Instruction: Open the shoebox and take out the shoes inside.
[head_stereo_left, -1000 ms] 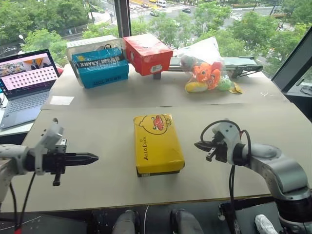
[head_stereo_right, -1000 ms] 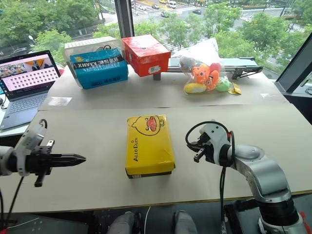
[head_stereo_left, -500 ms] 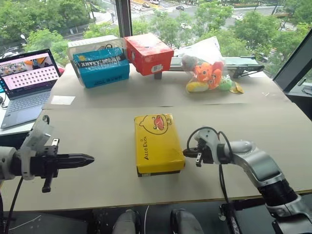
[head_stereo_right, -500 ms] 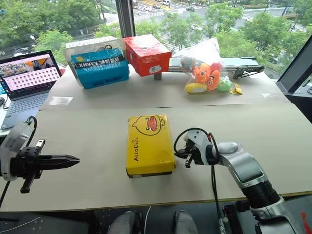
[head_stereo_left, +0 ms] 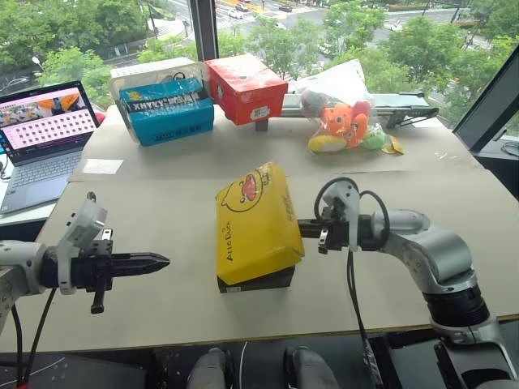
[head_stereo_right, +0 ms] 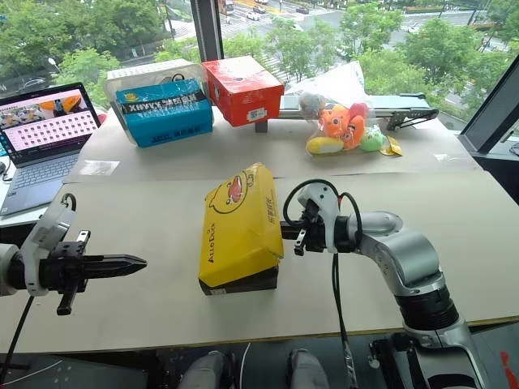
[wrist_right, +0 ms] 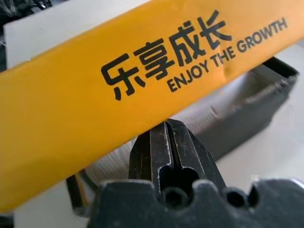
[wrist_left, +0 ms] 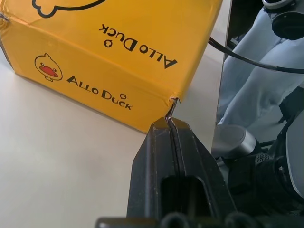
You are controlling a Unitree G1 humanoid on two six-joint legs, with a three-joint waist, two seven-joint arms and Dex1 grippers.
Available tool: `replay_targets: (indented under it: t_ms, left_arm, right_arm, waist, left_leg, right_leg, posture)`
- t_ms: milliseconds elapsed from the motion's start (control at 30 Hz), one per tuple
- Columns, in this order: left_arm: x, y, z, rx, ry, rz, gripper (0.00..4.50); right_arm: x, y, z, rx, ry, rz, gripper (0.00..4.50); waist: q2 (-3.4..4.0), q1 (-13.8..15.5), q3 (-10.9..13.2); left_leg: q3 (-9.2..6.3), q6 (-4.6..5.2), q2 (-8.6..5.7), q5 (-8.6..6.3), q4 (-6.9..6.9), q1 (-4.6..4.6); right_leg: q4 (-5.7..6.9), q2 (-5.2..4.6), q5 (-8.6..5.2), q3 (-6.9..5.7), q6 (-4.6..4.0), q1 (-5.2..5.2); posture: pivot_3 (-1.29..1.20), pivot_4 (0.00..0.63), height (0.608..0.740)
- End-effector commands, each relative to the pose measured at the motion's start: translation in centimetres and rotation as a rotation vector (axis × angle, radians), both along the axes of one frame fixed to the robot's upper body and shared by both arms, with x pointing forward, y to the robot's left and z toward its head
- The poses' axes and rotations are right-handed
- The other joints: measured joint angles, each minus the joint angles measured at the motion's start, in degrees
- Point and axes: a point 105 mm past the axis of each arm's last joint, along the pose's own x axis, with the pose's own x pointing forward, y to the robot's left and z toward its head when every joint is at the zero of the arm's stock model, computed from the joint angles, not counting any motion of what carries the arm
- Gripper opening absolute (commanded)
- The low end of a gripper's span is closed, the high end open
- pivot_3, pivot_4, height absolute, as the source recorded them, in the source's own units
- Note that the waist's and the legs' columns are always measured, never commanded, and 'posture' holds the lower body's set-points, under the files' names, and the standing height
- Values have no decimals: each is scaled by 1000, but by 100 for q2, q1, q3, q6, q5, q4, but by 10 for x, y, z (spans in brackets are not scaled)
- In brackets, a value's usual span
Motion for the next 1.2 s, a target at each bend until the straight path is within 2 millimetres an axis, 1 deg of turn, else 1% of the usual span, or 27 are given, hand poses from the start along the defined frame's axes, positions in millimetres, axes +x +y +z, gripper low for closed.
replay_targets:
  t_ms: [33, 133, 200, 233, 300, 433, 600, 733, 833, 1000, 1067, 1100, 1200]
  left_arm:
    - [0, 1, 15, -1, -60, -7, 30]
    - [-2, 7, 22, 5, -72, 12, 30]
    - [-3, 12, 27, 1, -85, 36, 30]
    - [-3, 13, 29, -3, -89, 44, 30]
    - [-7, 16, 33, -17, -94, 61, 30]
    - [-13, 23, 37, -8, -110, 107, 30]
    - [-20, 44, 54, 16, -156, 206, 30]
    - [-26, 50, 61, 26, -173, 227, 30]
    - [-26, 54, 66, 25, -189, 242, 30]
    - [-27, 54, 69, 22, -196, 233, 30]
    - [-25, 52, 72, 8, -208, 226, 30]
    - [-24, 52, 73, 8, -211, 224, 30]
    - [-23, 53, 74, 12, -213, 218, 30]
  right_arm:
    - [-6, 16, 30, 49, -82, 60, 0]
    - [-5, 35, 44, 80, -110, 106, 0]
    - [-6, 51, 55, 106, -132, 147, 0]
    - [-6, 56, 59, 113, -138, 160, 0]
    - [-7, 72, 66, 122, -161, 200, 0]
    - [-8, 96, 72, 135, -179, 253, 0]
    - [2, 123, 72, 136, -182, 272, 0]
    - [4, 143, 56, 109, -161, 303, 0]
    - [6, 152, 41, 68, -149, 312, 0]
    - [8, 161, 18, 4, -128, 321, 0]
    - [10, 167, -12, -79, -102, 309, 0]
    - [10, 168, -22, -108, -93, 311, 0]
    - [13, 168, -46, -184, -79, 299, 0]
  waist:
    - [0, 3, 0]
    - [1, -18, 1]
    - [2, -25, 1]
    - [3, -28, 2]
    - [4, -19, 2]
    - [4, -20, 2]
    - [4, -22, 2]
    - [6, -38, 3]
    - [7, -33, 4]
    - [7, -38, 4]
    - [6, -46, 3]
    - [5, -51, 2]
    - [7, -66, 3]
  left_leg:
    - [0, 0, -1, 0, 0, 0]
    - [2, 0, 0, 0, 0, 0]
    - [2, -1, 2, 1, 0, 0]
    - [2, -2, 3, 1, 0, 0]
    - [2, -2, 3, 2, 0, 0]
    - [5, -4, 1, 2, 0, -1]
    - [9, -11, 3, 6, 0, -1]
    - [11, -14, 6, 7, -1, 0]
    - [16, -18, 5, 10, -2, -2]
    - [18, -22, 7, 12, -2, -1]
    - [19, -25, 8, 13, -5, -1]
    - [19, -27, 8, 14, -6, 0]
    - [20, -32, 8, 14, -7, 0]
  right_leg:
    - [0, 0, 0, 0, 0, 0]
    - [0, 1, 1, 0, -1, -1]
    - [2, 4, 1, 1, -2, -3]
    - [4, 6, 1, 1, -3, -4]
    - [5, 5, 2, 0, -5, -3]
    - [5, 3, 8, 0, -12, -3]
    - [6, 5, 9, -2, -12, -5]
    - [7, 6, 9, -3, -14, -7]
    - [10, 5, 16, -3, -25, -11]
    - [10, 5, 16, -3, -24, -12]
    - [11, 7, 16, -3, -25, -14]
    - [13, 8, 16, -3, -25, -14]
    - [15, 12, 16, -3, -26, -15]
  posture:
    - [0, 150, 739]
    - [0, 150, 739]
    - [0, 150, 739]
    - [0, 150, 739]
    - [0, 150, 739]
    - [0, 150, 739]
    - [0, 150, 739]
    - [0, 150, 739]
    - [0, 150, 739]
    - [0, 150, 739]
    - [0, 150, 739]
    - [0, 150, 739]
    - [0, 150, 739]
